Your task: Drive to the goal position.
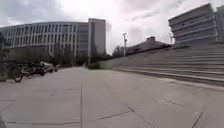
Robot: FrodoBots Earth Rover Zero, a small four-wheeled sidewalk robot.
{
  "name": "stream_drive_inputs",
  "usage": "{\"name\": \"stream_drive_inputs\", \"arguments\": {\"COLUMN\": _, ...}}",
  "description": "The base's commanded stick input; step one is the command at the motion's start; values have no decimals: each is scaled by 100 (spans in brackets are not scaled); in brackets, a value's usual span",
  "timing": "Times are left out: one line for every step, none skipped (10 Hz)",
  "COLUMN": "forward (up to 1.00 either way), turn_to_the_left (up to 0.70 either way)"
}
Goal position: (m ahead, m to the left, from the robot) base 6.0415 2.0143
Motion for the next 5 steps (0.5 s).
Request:
{"name": "stream_drive_inputs", "arguments": {"forward": 100, "turn_to_the_left": 40}}
{"name": "stream_drive_inputs", "arguments": {"forward": 100, "turn_to_the_left": 40}}
{"name": "stream_drive_inputs", "arguments": {"forward": 100, "turn_to_the_left": 40}}
{"name": "stream_drive_inputs", "arguments": {"forward": 100, "turn_to_the_left": 27}}
{"name": "stream_drive_inputs", "arguments": {"forward": 100, "turn_to_the_left": 3}}
